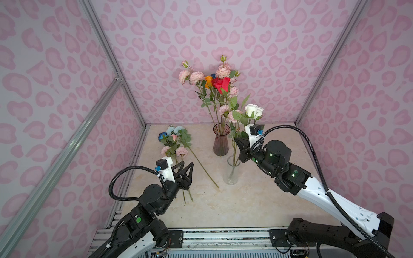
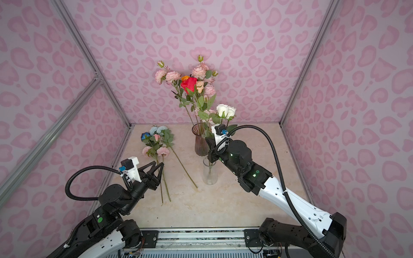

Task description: Arrange the flowers into the vase

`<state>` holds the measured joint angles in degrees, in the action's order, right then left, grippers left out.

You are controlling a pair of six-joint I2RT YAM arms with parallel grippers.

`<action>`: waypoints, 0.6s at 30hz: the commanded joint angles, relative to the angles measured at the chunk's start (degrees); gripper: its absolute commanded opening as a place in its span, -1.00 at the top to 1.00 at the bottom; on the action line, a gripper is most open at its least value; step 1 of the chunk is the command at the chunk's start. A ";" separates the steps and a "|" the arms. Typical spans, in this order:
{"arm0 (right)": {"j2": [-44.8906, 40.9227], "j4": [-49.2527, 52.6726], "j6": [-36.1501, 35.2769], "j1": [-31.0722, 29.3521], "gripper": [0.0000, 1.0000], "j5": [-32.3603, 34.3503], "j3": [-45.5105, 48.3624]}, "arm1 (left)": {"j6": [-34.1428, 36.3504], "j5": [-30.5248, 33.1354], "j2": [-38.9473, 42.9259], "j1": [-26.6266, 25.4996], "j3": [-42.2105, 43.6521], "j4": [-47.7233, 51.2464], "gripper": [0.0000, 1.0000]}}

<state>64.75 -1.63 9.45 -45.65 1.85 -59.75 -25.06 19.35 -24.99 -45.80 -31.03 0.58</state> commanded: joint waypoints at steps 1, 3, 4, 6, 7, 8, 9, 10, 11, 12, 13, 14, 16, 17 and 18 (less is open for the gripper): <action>-0.06 -5.28 2.32 -0.31 1.00 -0.66 3.41 | -0.73 0.33 -0.14 0.03 0.68 -1.61 -0.07; -0.06 -6.37 3.27 -0.51 0.98 -0.40 5.52 | -0.95 0.42 -0.13 0.05 1.13 -1.52 -0.07; -0.06 -6.62 3.48 -0.75 0.89 0.01 6.46 | -1.04 0.47 -0.14 -0.02 1.30 -1.54 -0.07; -0.22 -6.75 3.78 -1.11 0.76 1.19 7.79 | -1.13 0.60 -0.14 0.01 1.65 -1.55 -0.07; -0.40 -7.18 4.16 -1.20 0.70 1.54 8.74 | -1.21 0.67 -0.23 0.08 1.89 -1.61 -0.06; -0.64 -7.59 4.51 -1.27 0.65 1.62 9.30 | -1.22 0.77 -0.38 0.01 2.01 -1.63 -0.06; -0.89 -7.94 4.72 -1.35 0.58 1.69 9.99 | -1.35 0.78 -0.57 0.09 2.10 -1.80 -0.06; -1.16 -8.02 4.95 -1.45 0.52 1.80 10.54 | -1.48 0.77 -0.81 0.09 2.13 -1.90 -0.06; -1.40 -8.11 4.96 -1.51 0.52 1.74 10.84 | -1.57 0.69 -1.05 0.09 2.13 -2.03 -0.06; -1.70 -8.12 5.03 -1.58 0.51 1.75 11.11 | -1.53 0.68 -1.41 0.02 2.24 -2.24 -0.06; -2.05 -8.11 5.04 -1.70 0.52 1.89 11.36 | -1.66 0.68 -1.79 0.09 2.18 -2.27 -0.06; -2.46 -8.25 5.08 -1.79 0.51 2.01 11.64 | -1.66 0.60 -2.18 0.07 2.08 -2.33 -0.06; -3.41 -8.65 5.38 -1.90 0.51 2.19 12.25 | -1.75 0.66 -2.88 0.02 2.02 -2.49 -0.06; -3.85 -8.68 5.46 -1.96 0.51 2.20 12.34 | -1.75 0.60 -3.07 0.09 2.10 -2.60 -0.06; -4.29 -8.74 5.40 -2.10 0.51 2.15 12.46 | -1.83 0.75 -3.37 0.04 2.09 -2.72 -0.06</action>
<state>61.14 -7.81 14.35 -47.53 3.40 -47.92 -26.52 19.55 -27.90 -45.80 -28.95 -0.12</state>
